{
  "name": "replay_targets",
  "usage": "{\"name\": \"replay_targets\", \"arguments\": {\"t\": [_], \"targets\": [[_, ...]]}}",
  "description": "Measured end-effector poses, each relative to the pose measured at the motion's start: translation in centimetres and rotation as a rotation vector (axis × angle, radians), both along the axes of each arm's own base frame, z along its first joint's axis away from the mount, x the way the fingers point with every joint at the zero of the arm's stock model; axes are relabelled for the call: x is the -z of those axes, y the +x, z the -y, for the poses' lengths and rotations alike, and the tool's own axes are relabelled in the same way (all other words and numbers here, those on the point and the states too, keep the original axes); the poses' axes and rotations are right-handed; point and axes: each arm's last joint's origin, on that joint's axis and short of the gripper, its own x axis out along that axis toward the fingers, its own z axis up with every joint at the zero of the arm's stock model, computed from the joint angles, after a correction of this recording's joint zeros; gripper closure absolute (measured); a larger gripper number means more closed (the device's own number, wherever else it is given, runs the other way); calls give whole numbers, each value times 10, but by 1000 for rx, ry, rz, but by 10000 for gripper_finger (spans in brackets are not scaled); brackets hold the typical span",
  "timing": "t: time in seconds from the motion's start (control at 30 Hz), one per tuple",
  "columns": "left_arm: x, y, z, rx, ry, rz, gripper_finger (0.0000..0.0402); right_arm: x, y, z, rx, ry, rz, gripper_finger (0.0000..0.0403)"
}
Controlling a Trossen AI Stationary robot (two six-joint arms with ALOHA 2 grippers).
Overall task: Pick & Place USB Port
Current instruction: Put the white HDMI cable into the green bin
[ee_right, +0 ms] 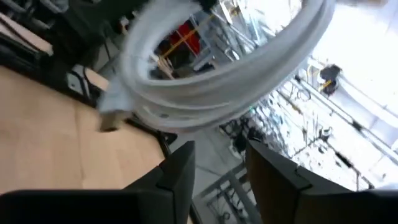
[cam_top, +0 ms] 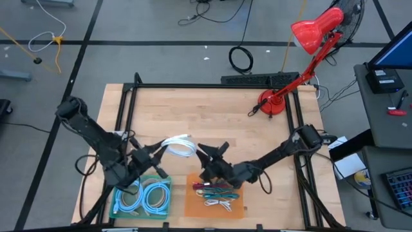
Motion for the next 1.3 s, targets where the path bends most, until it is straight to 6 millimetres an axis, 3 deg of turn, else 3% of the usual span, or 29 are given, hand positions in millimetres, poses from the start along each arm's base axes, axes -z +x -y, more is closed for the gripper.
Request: {"name": "replay_targets", "arguments": {"t": [0.13, 0.37, 0.5, 0.67, 0.77, 0.87, 0.93, 1.07, 1.17, 1.3], "targets": [[-1, -12, 14, 75, -100, 89, 364, -3, -4, -1, 92, -40, -38, 260], [3, -43, 41, 239, -289, 216, 364, -5, 3, 27, 230, -31, -51, 259], [14, -50, 48, 340, -326, 207, 364, -3, 9, 43, 261, -13, -44, 259], [39, -25, 32, 588, -472, -34, 364, 0, 13, 56, 285, 8, -40, 260], [65, -9, 14, 576, -547, -281, 364, 0, 15, 61, 298, 12, -36, 264], [76, -8, 1, 527, -532, -426, 364, 3, 15, 63, 301, 15, -43, 268], [73, -12, -12, 413, -579, -426, 364, 6, 14, 63, 300, 14, -49, 271], [55, -21, -32, 173, -844, -458, 364, 11, 11, 64, 301, 11, -58, 275], [39, -27, -29, 92, -1039, -536, 364, 13, 9, 64, 303, 18, -44, 279], [16, -26, -7, 83, -1254, -503, 364, 16, 7, 65, 304, 19, -44, 283]]}}
